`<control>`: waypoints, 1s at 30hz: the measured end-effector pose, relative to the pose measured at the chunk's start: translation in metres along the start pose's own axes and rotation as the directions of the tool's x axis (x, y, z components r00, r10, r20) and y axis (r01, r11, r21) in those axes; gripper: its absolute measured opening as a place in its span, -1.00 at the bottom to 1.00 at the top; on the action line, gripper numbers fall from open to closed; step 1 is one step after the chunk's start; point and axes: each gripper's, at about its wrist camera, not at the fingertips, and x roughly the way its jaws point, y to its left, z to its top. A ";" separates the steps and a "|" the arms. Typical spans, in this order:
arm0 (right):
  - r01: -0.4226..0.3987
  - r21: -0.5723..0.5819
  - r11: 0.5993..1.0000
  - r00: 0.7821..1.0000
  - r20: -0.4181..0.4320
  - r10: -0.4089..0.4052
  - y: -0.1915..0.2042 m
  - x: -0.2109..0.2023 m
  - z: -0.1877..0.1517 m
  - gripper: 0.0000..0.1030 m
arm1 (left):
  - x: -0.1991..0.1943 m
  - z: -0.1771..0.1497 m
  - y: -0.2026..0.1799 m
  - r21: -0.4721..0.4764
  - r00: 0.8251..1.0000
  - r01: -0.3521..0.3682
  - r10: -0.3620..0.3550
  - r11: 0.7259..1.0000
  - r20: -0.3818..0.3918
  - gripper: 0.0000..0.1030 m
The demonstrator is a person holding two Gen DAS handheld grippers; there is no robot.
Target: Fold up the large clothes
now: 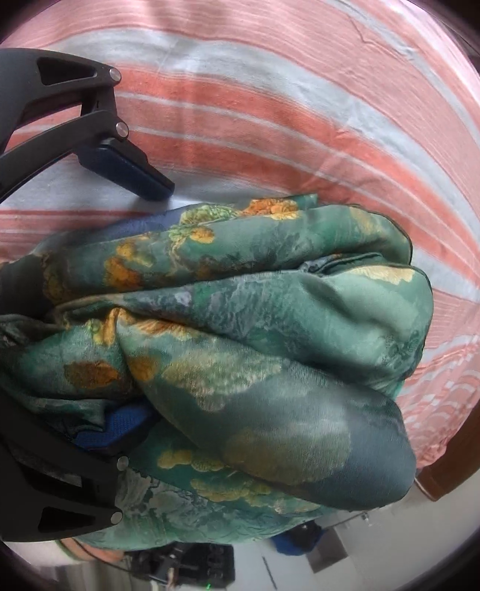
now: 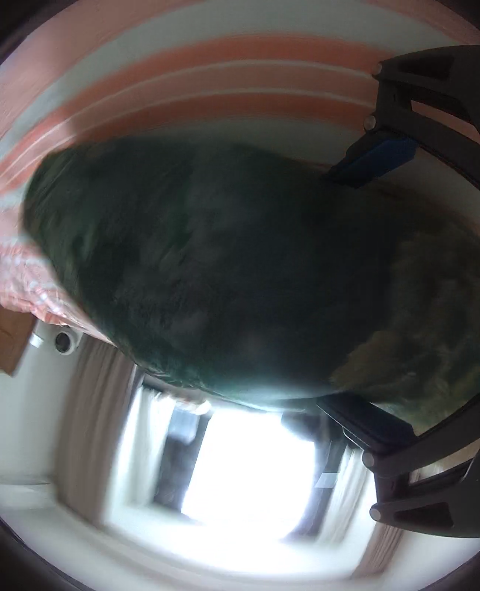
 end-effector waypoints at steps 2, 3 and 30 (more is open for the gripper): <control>0.158 -0.213 0.964 0.987 0.012 -0.159 0.036 0.000 -0.003 0.68 | -0.013 -0.008 -0.017 0.028 0.999 0.008 -0.009 1.000 0.047 0.25; 0.209 -0.285 0.936 0.977 0.026 -0.210 0.050 0.000 -0.008 0.56 | -0.018 -0.014 -0.026 0.063 0.998 -0.025 0.020 0.998 0.066 0.15; 0.406 -0.167 0.898 0.885 0.316 -0.341 0.054 -0.085 -0.018 0.99 | -0.090 -0.076 -0.106 0.111 0.860 -0.202 0.122 0.973 0.495 0.85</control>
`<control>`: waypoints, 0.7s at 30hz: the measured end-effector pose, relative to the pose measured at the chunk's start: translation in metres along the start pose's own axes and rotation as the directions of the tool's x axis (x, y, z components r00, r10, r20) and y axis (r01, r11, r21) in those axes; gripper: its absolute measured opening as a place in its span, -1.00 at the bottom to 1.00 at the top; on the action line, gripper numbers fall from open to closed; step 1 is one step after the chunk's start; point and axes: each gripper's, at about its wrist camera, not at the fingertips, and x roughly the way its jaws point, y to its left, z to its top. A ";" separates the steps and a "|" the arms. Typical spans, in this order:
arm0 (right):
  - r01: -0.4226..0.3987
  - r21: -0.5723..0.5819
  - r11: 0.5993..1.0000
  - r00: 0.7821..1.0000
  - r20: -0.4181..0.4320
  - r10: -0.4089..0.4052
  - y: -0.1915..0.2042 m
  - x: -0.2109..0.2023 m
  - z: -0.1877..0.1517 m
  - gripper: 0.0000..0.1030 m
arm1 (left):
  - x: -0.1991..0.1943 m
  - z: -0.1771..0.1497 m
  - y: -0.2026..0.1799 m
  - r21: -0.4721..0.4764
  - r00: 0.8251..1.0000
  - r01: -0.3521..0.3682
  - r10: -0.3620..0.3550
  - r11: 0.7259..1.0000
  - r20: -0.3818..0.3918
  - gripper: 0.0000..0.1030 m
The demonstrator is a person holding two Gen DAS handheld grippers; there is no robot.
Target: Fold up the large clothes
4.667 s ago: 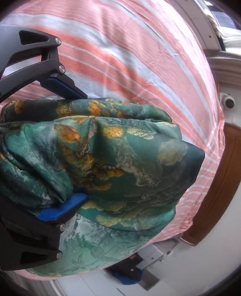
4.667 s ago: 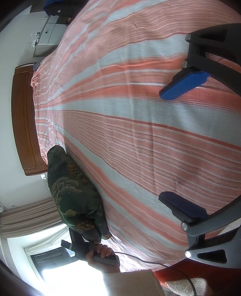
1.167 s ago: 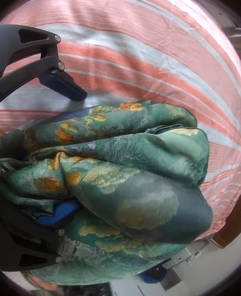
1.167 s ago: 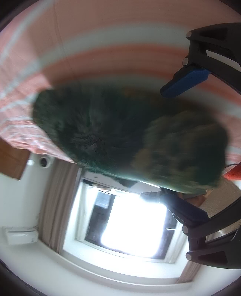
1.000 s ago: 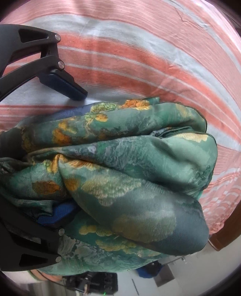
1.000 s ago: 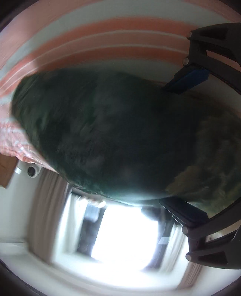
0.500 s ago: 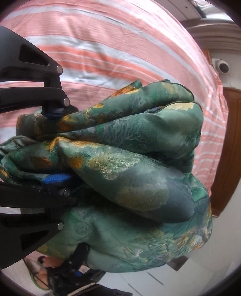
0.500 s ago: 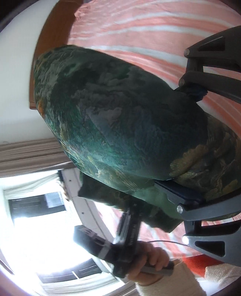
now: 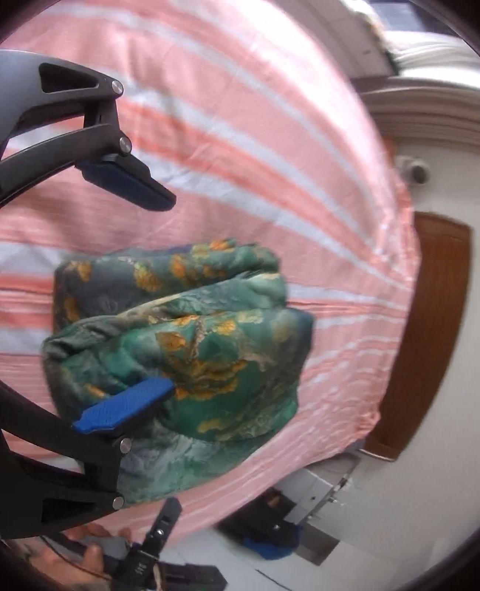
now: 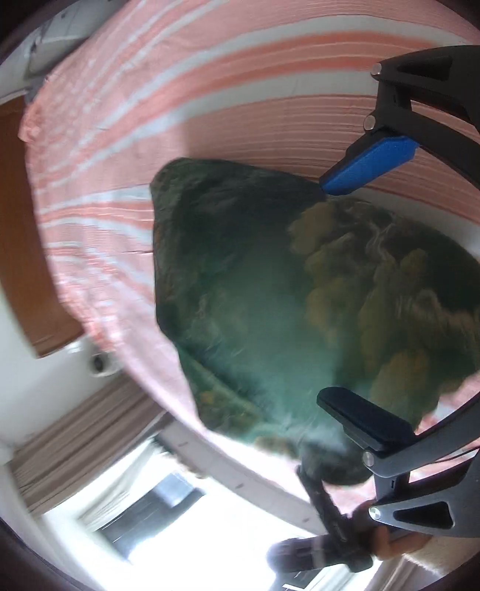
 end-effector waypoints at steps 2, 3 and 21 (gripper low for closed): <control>0.022 -0.032 0.999 0.998 0.060 -0.020 0.012 -0.020 -0.005 0.99 | -0.033 -0.008 -0.014 0.076 0.995 -0.062 0.055 0.995 0.086 0.97; 0.032 -0.062 0.998 0.996 0.084 -0.027 0.017 -0.032 -0.007 0.99 | -0.051 -0.015 -0.025 0.121 0.986 -0.111 0.094 0.986 0.136 0.98; 0.335 -0.387 0.859 0.911 0.365 -0.191 0.102 -0.203 -0.124 0.99 | -0.178 -0.055 -0.122 0.246 0.934 -0.247 0.164 0.937 0.316 0.99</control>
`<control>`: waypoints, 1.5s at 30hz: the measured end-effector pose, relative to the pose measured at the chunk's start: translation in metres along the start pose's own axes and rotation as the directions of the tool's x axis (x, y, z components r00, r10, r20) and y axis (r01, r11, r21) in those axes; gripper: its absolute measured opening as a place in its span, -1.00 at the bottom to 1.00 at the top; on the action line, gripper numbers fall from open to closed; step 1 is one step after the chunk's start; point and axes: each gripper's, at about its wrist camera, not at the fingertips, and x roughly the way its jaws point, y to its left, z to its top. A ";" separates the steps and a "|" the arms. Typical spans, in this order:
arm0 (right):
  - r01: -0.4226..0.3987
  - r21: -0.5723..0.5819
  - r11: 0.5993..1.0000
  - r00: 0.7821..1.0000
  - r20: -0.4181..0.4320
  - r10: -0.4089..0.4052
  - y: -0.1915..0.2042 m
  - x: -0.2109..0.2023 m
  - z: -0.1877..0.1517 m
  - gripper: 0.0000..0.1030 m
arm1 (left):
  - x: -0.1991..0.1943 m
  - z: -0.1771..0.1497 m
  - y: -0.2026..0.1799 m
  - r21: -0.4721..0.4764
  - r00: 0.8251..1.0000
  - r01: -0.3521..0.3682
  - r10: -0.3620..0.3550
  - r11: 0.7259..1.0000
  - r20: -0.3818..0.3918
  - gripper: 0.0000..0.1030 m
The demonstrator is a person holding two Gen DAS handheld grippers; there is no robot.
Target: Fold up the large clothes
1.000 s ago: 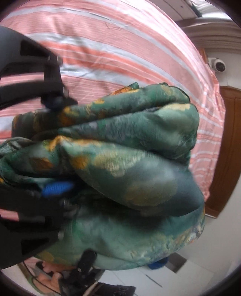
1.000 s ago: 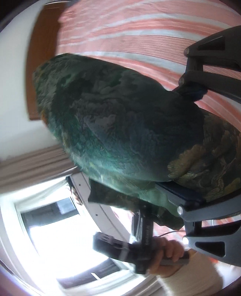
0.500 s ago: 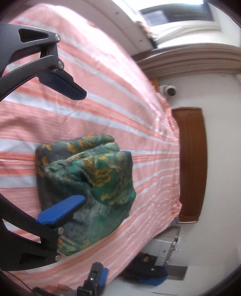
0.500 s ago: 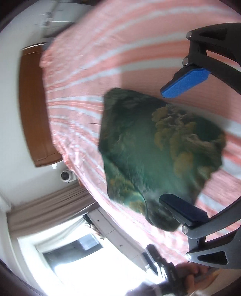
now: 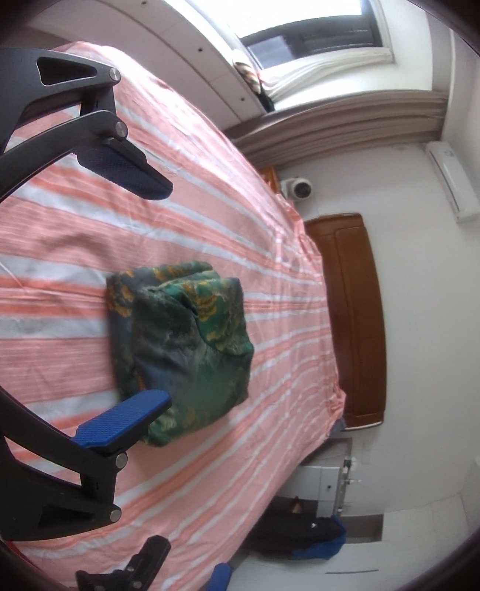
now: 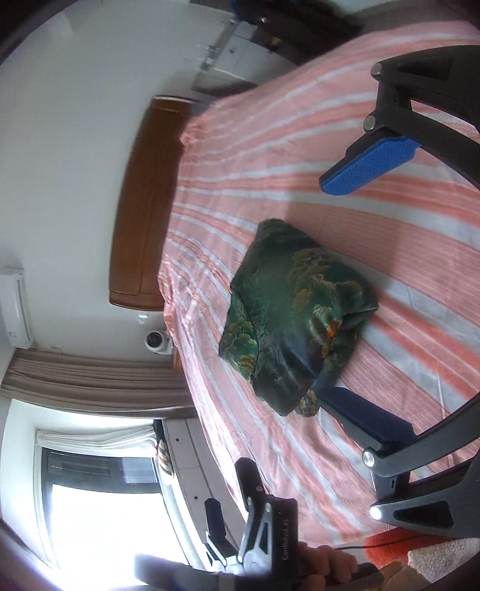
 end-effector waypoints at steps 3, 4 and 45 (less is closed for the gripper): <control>0.063 0.031 0.998 0.997 0.052 -0.064 0.000 -0.026 -0.010 0.99 | -0.020 -0.006 -0.006 -0.003 0.999 -0.006 0.006 1.000 0.039 0.99; 0.103 0.062 0.993 0.991 0.085 -0.108 -0.001 -0.039 -0.017 0.99 | -0.026 -0.010 -0.007 -0.007 0.999 0.006 -0.005 1.000 0.049 0.99; 0.156 0.122 0.980 0.935 -0.338 -0.106 0.070 -0.114 -0.124 0.99 | -0.097 -0.130 -0.044 0.017 0.947 0.106 -0.096 0.994 -0.305 0.99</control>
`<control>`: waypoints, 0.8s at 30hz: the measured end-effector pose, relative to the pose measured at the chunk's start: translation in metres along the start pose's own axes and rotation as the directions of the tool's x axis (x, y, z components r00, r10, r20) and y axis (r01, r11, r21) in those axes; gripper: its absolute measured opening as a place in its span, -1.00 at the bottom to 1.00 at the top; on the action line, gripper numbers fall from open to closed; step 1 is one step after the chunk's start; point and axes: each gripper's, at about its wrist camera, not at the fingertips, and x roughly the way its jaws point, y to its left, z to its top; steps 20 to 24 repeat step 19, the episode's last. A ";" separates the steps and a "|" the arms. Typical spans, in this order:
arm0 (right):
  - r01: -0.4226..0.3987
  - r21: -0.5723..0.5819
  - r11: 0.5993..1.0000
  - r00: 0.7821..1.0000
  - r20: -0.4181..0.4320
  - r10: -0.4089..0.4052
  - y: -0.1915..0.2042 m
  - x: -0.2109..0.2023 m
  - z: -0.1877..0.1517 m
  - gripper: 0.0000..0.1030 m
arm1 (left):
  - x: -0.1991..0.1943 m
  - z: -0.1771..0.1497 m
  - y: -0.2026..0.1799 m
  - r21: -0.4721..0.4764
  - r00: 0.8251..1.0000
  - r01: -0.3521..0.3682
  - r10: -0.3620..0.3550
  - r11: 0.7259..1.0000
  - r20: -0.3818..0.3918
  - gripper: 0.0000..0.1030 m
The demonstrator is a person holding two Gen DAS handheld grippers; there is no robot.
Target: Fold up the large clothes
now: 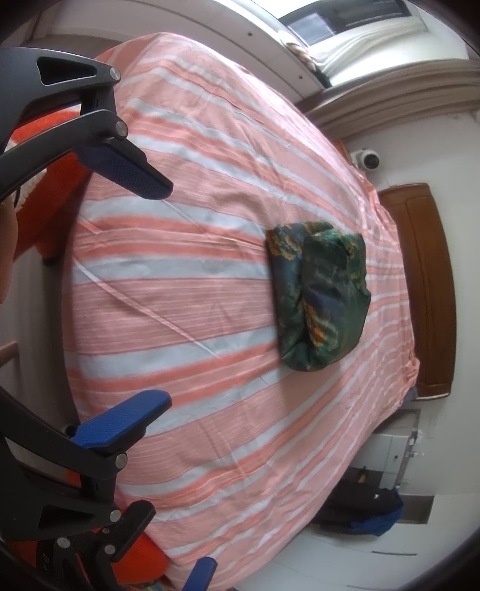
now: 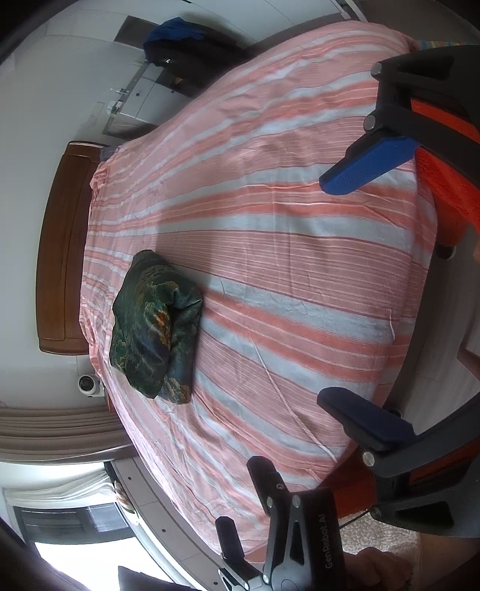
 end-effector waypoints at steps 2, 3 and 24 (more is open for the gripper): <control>0.007 -0.007 1.000 1.000 -0.003 -0.007 0.002 0.002 -0.001 0.99 | 0.001 -0.001 0.000 0.001 1.000 -0.002 0.002 1.000 -0.004 0.99; 0.010 -0.011 1.000 1.000 -0.004 -0.010 0.002 0.002 -0.002 0.99 | 0.001 -0.001 0.001 0.001 1.000 -0.002 0.002 1.000 -0.005 0.99; 0.032 -0.022 0.999 0.999 -0.006 -0.032 0.002 0.006 -0.006 0.99 | -0.003 -0.005 0.001 -0.005 0.999 0.002 -0.001 1.000 0.047 0.99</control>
